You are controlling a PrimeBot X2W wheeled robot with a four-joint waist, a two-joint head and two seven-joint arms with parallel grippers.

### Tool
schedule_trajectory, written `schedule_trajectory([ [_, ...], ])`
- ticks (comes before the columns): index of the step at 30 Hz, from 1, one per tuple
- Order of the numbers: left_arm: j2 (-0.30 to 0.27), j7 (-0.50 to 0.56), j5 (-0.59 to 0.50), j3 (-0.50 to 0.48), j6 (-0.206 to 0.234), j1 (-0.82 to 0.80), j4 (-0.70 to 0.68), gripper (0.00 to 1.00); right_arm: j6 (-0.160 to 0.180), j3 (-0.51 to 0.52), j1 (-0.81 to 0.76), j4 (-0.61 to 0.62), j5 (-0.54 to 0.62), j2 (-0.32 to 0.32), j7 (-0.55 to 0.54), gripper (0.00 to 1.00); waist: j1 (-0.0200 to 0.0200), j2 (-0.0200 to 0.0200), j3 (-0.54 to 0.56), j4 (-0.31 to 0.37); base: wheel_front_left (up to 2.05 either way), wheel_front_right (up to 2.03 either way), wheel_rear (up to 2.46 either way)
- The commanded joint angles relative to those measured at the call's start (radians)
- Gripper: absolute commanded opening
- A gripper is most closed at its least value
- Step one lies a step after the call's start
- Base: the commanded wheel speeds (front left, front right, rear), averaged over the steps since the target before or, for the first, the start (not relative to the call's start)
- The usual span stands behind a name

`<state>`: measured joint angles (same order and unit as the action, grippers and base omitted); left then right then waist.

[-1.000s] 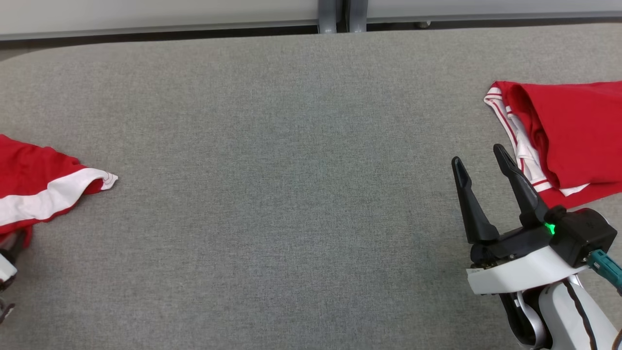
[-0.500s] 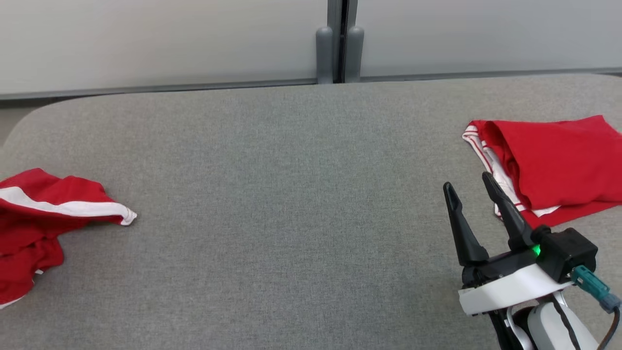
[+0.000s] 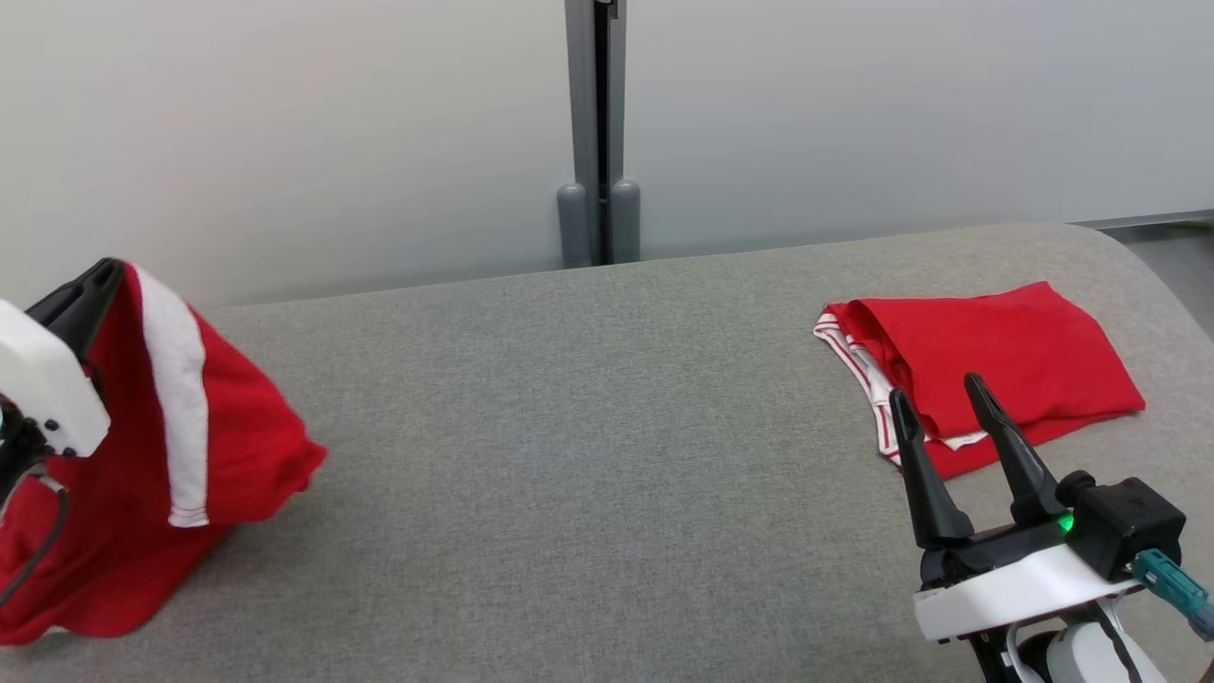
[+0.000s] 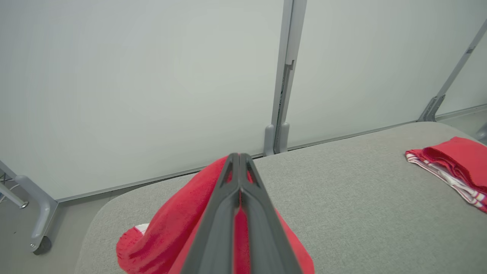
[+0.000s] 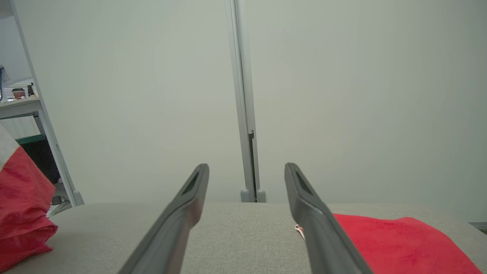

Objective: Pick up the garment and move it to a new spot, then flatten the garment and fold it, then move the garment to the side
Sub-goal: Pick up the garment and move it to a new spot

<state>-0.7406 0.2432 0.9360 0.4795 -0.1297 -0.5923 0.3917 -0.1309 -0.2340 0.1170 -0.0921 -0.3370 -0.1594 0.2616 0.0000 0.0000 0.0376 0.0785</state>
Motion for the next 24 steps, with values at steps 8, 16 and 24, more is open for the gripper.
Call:
schedule_trajectory([
  [8,0.06,-0.013,0.018,0.01,0.009,-0.049,-0.183,0.0,0.0,0.026,-0.009,0.014,0.0,-0.009,0.004,1.0,0.0,0.0,0.008,0.063,0.0,0.0,0.0],
  [16,0.133,-0.073,0.016,0.038,0.061,0.051,-0.296,0.0,0.0,0.039,-0.02,0.019,0.004,-0.014,0.004,1.0,0.0,0.0,-0.002,0.086,0.0,0.0,0.0],
  [24,0.301,-0.242,-0.045,0.168,0.076,0.276,-0.134,0.31,0.0,0.031,-0.034,-0.011,-0.003,-0.015,0.004,1.0,0.0,0.0,0.007,0.076,0.0,0.0,0.0],
])
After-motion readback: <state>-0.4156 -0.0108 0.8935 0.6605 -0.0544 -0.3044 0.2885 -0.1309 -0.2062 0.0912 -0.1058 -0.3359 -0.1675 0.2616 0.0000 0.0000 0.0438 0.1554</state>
